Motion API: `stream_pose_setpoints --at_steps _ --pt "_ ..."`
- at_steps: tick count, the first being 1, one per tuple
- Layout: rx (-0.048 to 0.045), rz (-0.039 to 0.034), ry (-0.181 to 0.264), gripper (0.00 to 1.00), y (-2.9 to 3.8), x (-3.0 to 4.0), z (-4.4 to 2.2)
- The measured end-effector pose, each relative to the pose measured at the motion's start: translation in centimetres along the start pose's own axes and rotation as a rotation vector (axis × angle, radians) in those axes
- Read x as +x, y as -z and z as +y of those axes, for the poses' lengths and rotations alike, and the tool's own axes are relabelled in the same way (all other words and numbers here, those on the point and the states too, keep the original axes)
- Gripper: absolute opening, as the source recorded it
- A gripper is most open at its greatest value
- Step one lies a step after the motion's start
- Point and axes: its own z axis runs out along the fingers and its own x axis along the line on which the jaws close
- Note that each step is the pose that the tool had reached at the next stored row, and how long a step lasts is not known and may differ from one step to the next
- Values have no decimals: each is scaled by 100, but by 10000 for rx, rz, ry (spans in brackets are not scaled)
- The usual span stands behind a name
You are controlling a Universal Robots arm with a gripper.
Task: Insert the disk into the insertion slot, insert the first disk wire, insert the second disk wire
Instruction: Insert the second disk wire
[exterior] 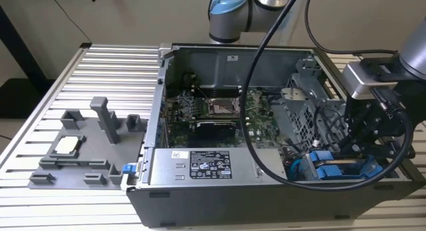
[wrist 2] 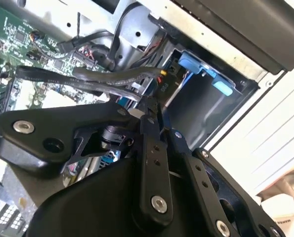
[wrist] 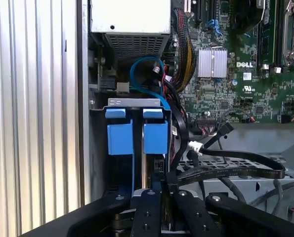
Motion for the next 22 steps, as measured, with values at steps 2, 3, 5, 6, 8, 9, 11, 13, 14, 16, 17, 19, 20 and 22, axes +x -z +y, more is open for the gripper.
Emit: stream_pose_setpoints --at_steps 2,3,5,6,8,9,11,13,14,16,17,19,20,22 --pt "2 1 -27 16 1 0 -13" --pt "2 -2 -39 16 -2 0 -17" --pt "5 -2 -63 16 -13 1 -20" --pt "5 1 -68 16 -19 1 -21" --pt "5 3 -75 16 -35 2 -21" --pt "6 6 -77 16 -43 3 -21" --pt "10 -4 -76 18 -56 3 -22" --pt "6 -12 -73 18 -60 3 -23" --pt "5 -29 -74 24 -58 5 -22" --pt "1 -63 -76 24 -6 5 -21" --pt "0 -73 -77 24 30 4 -21" --pt "-1 -80 -77 24 115 0 -20" --pt "-1 -88 -77 24 154 -2 -20" --pt "-1 -94 -77 24 243 -7 -20"
